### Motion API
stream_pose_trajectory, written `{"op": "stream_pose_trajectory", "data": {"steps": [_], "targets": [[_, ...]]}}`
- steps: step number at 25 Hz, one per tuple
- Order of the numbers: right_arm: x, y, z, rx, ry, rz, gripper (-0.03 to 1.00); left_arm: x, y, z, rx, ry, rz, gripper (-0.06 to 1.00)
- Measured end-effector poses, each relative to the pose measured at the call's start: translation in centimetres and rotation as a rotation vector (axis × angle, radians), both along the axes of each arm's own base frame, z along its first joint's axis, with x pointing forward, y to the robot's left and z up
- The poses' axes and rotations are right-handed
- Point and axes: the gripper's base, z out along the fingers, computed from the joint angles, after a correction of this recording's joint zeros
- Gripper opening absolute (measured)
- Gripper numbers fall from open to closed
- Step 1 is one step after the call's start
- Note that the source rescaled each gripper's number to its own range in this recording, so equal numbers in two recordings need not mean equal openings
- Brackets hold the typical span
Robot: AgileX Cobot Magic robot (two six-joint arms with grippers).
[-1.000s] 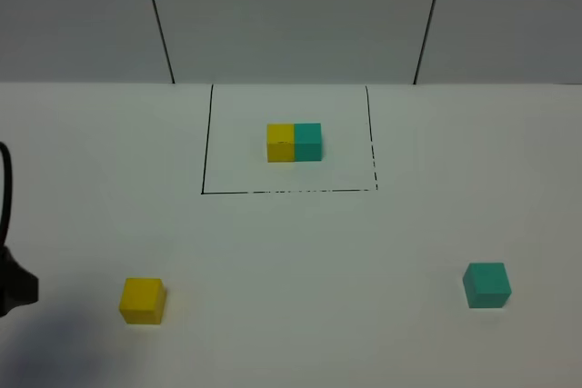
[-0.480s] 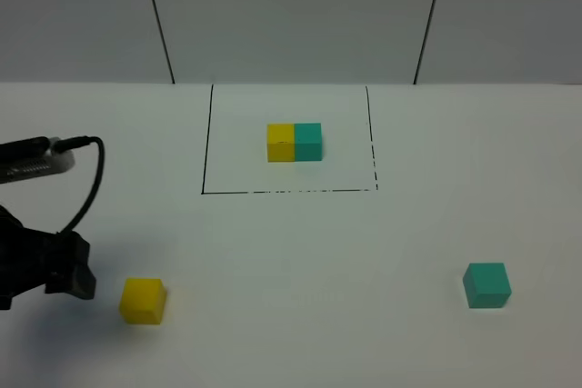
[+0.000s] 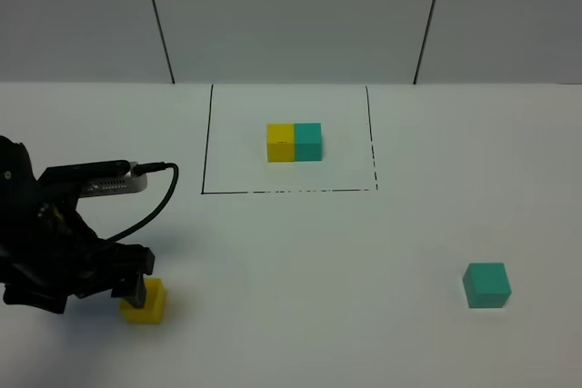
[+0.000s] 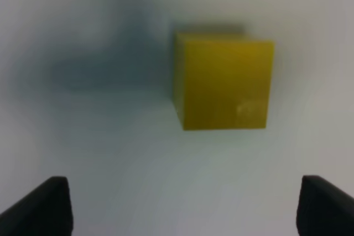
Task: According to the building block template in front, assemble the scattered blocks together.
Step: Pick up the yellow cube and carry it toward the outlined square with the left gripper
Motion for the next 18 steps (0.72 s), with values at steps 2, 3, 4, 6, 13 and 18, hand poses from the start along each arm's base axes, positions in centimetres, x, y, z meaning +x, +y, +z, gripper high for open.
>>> {"op": "stream_pose_trajectory", "data": {"steps": [2, 3, 4, 6, 13, 18], "targets": [[0.0, 0.0, 0.0, 0.0, 0.0, 0.0, 0.59, 0.6, -0.1, -0.5, -0.001, -0.008, 0.017, 0.81], [0.0, 0.0, 0.0, -0.001, 0.0, 0.0, 0.59, 0.9, -0.2, -0.8, -0.001, -0.01, 0.019, 0.81], [0.0, 0.0, 0.0, -0.001, 0.0, 0.0, 0.59, 1.1, -0.3, -1.0, 0.0, -0.01, 0.018, 0.81], [0.0, 0.0, 0.0, -0.001, 0.0, 0.0, 0.59, 1.5, -0.7, -1.4, 0.004, -0.005, 0.006, 0.81], [0.0, 0.0, 0.0, -0.001, 0.0, 0.0, 0.59, 2.5, -3.1, -2.2, 0.005, -0.001, -0.061, 0.8], [0.0, 0.0, 0.0, -0.001, 0.0, 0.0, 0.59, 2.5, -3.4, -3.4, 0.02, 0.047, -0.053, 0.8]]}}
